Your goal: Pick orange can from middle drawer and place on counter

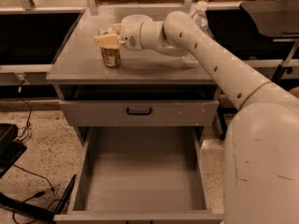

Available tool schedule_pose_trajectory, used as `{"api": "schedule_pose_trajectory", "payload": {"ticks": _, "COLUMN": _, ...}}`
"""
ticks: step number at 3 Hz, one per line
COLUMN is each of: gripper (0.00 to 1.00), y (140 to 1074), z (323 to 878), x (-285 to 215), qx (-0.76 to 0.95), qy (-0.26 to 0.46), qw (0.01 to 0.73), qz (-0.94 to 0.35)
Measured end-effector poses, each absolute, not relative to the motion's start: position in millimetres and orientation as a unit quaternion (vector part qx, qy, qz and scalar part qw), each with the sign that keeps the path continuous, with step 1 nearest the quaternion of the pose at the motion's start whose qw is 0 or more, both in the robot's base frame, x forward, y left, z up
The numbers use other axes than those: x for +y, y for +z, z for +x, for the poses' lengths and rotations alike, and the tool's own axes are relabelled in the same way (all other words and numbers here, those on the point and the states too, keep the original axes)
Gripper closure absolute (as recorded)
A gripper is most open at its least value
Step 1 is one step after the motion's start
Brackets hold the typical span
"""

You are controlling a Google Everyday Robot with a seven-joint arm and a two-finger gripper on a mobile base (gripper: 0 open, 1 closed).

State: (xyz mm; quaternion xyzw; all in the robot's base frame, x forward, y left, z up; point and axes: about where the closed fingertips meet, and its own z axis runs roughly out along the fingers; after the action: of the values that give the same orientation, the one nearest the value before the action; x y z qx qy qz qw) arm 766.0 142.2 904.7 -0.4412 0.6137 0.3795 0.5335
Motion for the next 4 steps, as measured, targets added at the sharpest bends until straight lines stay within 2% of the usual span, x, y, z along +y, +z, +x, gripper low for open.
{"api": "schedule_pose_trajectory", "payload": {"ticks": 2, "gripper": 0.12, "y": 904.7, "z": 766.0, "x": 142.2, "qx": 0.614, "qy": 0.379, "qw": 0.534, "qz": -0.441}}
{"api": "schedule_pose_trajectory", "payload": {"ticks": 3, "gripper": 0.00, "y": 904.7, "z": 766.0, "x": 142.2, "qx": 0.614, "qy": 0.379, "qw": 0.534, "qz": -0.441}}
{"api": "schedule_pose_trajectory", "payload": {"ticks": 4, "gripper": 0.00, "y": 918.6, "z": 753.2, "x": 139.0, "qx": 0.610, "qy": 0.372, "qw": 0.539, "qz": -0.446}}
